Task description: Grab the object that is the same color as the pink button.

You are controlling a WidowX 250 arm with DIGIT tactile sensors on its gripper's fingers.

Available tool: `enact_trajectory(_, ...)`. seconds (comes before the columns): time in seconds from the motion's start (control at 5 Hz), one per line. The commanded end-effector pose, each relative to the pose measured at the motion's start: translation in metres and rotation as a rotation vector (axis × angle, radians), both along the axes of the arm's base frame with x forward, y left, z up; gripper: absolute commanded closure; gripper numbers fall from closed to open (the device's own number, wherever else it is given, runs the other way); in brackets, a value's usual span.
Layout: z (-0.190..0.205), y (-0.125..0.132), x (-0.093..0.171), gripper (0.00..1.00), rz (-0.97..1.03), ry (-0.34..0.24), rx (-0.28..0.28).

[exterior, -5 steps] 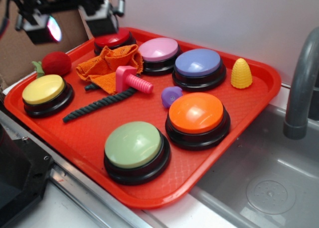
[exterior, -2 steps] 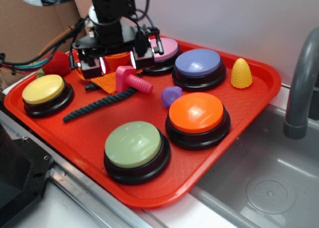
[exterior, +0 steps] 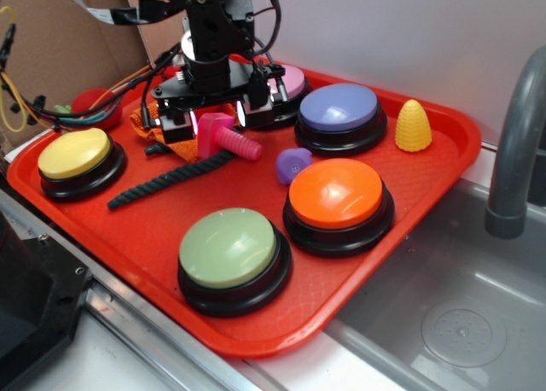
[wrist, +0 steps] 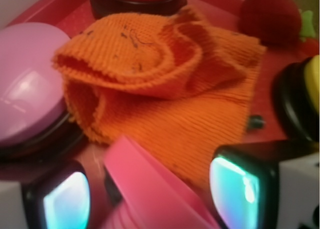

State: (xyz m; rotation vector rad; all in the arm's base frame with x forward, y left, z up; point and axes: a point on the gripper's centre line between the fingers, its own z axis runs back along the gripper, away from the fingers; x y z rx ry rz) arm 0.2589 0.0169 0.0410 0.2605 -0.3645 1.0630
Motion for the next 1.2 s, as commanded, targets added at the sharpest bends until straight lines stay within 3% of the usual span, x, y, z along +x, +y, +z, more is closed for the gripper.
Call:
enact_trajectory(0.0, 0.003, 0.017, 0.008, 0.0, 0.024, -0.045, -0.054)
enact_trajectory(0.2, 0.003, 0.014, 0.005, 1.0, 0.02, -0.051, -0.047)
enact_trajectory(0.8, 0.015, 0.012, 0.0, 1.0, -0.028, -0.078, -0.042)
enact_trajectory(1.0, 0.044, 0.017, -0.001, 1.0, -0.129, -0.103, -0.056)
